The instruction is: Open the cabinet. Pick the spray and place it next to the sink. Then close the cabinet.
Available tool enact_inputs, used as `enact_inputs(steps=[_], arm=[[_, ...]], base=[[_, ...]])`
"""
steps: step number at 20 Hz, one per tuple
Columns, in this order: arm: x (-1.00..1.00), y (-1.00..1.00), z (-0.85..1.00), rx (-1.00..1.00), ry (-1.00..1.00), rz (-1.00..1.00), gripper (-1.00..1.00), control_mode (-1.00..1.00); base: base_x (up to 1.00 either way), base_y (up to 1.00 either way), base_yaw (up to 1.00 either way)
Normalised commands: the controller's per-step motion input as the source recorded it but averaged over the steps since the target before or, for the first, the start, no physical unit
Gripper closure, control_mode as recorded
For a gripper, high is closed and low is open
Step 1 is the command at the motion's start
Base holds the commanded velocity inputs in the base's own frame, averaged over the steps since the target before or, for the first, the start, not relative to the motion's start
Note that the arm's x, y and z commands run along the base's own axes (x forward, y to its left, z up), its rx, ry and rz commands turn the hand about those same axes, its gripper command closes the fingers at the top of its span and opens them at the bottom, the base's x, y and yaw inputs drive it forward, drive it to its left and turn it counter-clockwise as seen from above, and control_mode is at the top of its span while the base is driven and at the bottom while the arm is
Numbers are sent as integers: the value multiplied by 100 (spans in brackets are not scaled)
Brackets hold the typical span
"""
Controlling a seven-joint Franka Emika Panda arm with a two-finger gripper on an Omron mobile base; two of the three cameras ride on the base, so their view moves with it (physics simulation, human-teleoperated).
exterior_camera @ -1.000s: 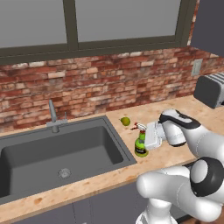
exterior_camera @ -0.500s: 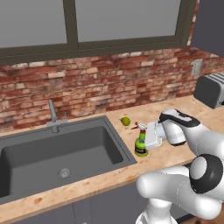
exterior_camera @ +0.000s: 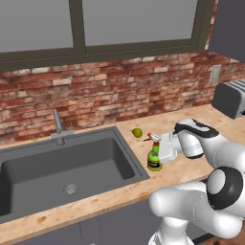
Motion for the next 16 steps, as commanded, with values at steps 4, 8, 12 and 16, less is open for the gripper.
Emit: enact_inputs(steps=[4, 8, 12, 16], arm=[[0, 0, 0, 0, 0, 0, -100, -100], [0, 0, 0, 0, 0, 0, -100, -100], [0, 0, 0, 0, 0, 0, -100, -100], [0, 0, 0, 0, 0, 0, -100, -100]], base=[[0, 0, 0], [0, 0, 0], [0, 0, 0], [0, 0, 0]])
